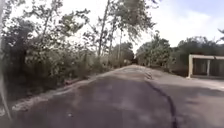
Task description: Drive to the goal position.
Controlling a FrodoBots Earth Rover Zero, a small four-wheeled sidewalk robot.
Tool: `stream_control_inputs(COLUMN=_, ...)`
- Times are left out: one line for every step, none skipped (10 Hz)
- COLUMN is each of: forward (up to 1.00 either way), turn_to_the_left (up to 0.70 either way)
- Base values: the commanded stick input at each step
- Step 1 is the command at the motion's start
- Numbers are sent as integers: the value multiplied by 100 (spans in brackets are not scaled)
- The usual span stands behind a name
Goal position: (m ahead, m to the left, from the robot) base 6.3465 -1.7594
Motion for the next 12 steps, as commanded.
stream_control_inputs(forward=70, turn_to_the_left=0)
stream_control_inputs(forward=70, turn_to_the_left=-19)
stream_control_inputs(forward=70, turn_to_the_left=-35)
stream_control_inputs(forward=70, turn_to_the_left=-35)
stream_control_inputs(forward=70, turn_to_the_left=-35)
stream_control_inputs(forward=70, turn_to_the_left=-31)
stream_control_inputs(forward=70, turn_to_the_left=-11)
stream_control_inputs(forward=70, turn_to_the_left=0)
stream_control_inputs(forward=70, turn_to_the_left=0)
stream_control_inputs(forward=70, turn_to_the_left=0)
stream_control_inputs(forward=70, turn_to_the_left=0)
stream_control_inputs(forward=70, turn_to_the_left=0)
